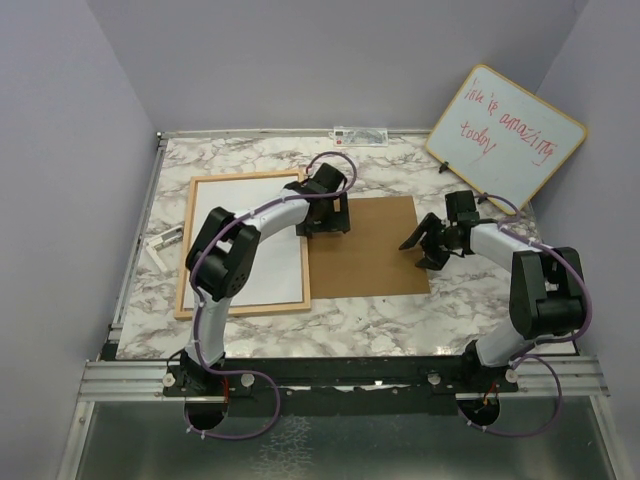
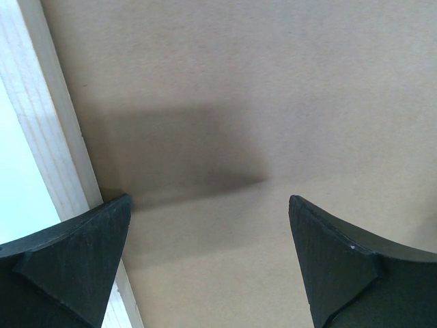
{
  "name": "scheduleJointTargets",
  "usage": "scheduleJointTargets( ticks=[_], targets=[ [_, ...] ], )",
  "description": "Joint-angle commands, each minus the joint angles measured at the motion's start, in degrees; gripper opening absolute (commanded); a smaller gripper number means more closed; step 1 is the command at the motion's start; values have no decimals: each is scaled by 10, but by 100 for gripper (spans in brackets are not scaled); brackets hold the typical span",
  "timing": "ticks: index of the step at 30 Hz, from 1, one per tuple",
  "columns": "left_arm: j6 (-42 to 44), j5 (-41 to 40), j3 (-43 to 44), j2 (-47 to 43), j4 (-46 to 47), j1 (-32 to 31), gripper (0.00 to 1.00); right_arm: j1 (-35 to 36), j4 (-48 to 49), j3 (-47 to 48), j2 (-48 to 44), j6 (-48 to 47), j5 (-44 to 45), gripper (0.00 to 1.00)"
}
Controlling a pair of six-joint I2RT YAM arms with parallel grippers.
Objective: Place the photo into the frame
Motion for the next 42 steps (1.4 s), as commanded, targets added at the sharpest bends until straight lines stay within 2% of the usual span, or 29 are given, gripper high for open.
scheduleJointTargets(
  ticks=[1,13,16,20,23,28,32,37,42],
  targets=[
    [0,-69,-36,-12,-69,22,99,-12,-24,-26,48,-33,142,68],
    [17,-51,-17,-2,-67,42,99,-33,-43,-9,5,-48,210,68],
    [26,-42,31,20,-61,53,99,-33,-30,-11,-38,-66,169,68],
    [59,-29,113,69,-40,58,99,-33,-61,-16,-89,-58,99,69],
    [85,-10,169,105,-39,58,99,-33,-60,-40,-121,-66,19,70],
    [171,7,245,152,-15,58,99,-33,-59,-80,-147,-136,-132,71],
    [226,12,310,196,-5,58,99,-32,-96,-108,-145,-184,-232,72],
    [240,60,336,234,-19,58,99,-30,-122,-134,-119,-183,-209,73],
    [249,138,293,220,-18,57,99,-30,-27,-146,-107,-114,-154,73]
  ],
)
